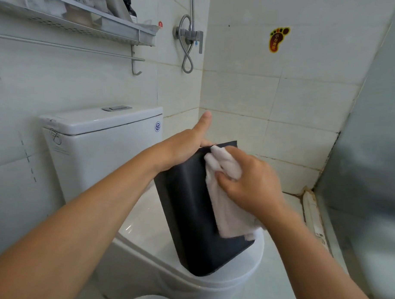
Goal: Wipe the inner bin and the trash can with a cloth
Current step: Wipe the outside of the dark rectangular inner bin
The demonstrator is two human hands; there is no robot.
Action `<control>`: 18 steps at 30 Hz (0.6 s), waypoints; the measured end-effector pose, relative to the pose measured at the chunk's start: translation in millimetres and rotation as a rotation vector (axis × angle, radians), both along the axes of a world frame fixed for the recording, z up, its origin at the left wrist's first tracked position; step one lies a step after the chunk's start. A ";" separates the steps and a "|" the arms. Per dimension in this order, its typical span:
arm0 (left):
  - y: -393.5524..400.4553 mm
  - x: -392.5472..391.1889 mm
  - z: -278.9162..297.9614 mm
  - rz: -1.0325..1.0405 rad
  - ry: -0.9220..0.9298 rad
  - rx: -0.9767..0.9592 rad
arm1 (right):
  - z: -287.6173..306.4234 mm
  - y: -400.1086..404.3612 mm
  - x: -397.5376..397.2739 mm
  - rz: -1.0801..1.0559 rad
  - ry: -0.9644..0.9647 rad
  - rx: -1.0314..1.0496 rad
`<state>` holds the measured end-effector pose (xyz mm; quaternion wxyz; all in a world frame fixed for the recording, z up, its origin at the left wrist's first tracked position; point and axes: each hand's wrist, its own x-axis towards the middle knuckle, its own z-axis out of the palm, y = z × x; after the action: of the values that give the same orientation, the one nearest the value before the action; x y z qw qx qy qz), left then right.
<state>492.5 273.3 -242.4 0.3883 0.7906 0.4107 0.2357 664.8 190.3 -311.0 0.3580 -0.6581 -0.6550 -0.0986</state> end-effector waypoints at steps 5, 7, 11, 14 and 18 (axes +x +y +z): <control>6.9 -0.6 -8.8 0.075 0.112 0.126 | 1.8 23.2 42.1 -0.137 0.221 -0.030; 4.5 1.0 -10.9 0.083 0.173 0.199 | 0.1 25.2 51.4 -0.174 0.238 -0.029; -0.1 1.2 -14.5 0.126 0.262 0.406 | -4.3 22.3 55.2 -0.207 0.251 0.001; 1.2 -4.0 -15.5 0.113 0.158 0.446 | -3.1 10.3 48.0 -0.187 0.236 0.019; -0.1 -11.2 -8.0 -0.019 0.083 0.422 | -7.0 -14.9 35.3 -0.144 0.225 0.040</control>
<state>481.3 273.3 -250.4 0.1992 0.8672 0.3606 0.2798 700.1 175.5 -317.9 0.4341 -0.7029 -0.5599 -0.0627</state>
